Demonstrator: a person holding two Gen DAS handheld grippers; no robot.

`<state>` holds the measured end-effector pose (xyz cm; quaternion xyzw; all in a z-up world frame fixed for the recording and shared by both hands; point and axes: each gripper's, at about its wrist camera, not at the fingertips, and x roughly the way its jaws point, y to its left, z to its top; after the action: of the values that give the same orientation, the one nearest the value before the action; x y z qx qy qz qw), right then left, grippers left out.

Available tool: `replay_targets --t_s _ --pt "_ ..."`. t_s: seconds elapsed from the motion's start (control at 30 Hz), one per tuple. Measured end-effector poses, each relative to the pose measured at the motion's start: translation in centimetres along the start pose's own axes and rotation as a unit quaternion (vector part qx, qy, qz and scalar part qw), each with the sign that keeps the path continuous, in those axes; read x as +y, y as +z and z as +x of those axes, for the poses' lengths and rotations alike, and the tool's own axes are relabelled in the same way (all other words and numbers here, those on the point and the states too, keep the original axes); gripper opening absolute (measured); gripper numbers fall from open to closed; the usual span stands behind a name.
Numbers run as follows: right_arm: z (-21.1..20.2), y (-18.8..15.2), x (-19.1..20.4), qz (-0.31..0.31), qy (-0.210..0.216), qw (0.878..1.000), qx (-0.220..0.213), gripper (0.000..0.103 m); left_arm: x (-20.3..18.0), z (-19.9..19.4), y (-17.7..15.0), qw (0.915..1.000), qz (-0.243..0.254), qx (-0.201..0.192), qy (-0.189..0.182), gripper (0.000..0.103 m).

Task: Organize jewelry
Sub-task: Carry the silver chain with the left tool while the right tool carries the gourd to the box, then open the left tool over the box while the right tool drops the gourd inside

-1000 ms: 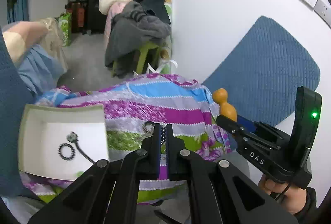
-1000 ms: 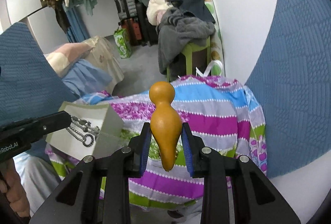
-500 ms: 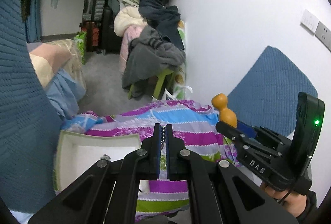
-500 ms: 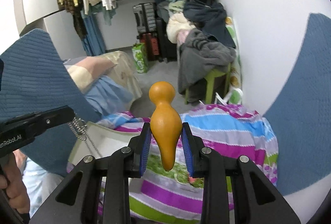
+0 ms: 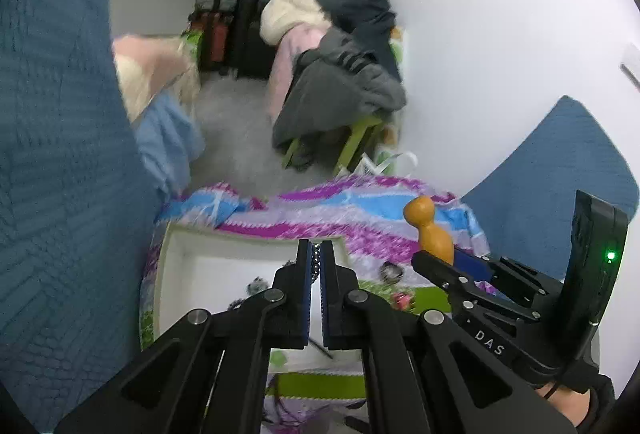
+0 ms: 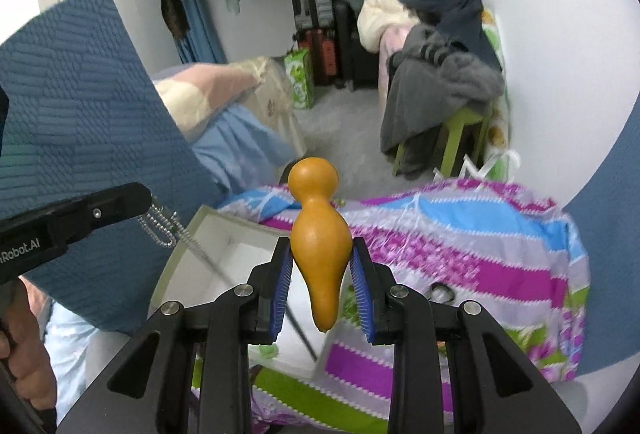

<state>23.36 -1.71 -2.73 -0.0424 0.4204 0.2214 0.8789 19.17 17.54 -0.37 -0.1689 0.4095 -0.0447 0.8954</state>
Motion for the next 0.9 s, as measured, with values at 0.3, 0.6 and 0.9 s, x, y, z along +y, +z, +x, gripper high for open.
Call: replay_targets --t_s 0.3,0.6,0.9 --pt "6.8 -2.9 1.5 0.003 -0.004 0.998 0.063 0.026 4.9 5.2 -2.8 0.998 -0.029 0.056 0.01 0.002" --pt "11.1 -5.2 2.3 -0.002 -0.005 0.994 0.114 0.026 7.2 8.9 -4.9 0.9949 -0.032 0.094 0.021 0.002" --pt "12.6 -5.9 3.0 -0.013 0.001 0.99 0.139 0.027 7.9 9.3 -5.7 0.995 -0.033 0.094 0.008 0.004"
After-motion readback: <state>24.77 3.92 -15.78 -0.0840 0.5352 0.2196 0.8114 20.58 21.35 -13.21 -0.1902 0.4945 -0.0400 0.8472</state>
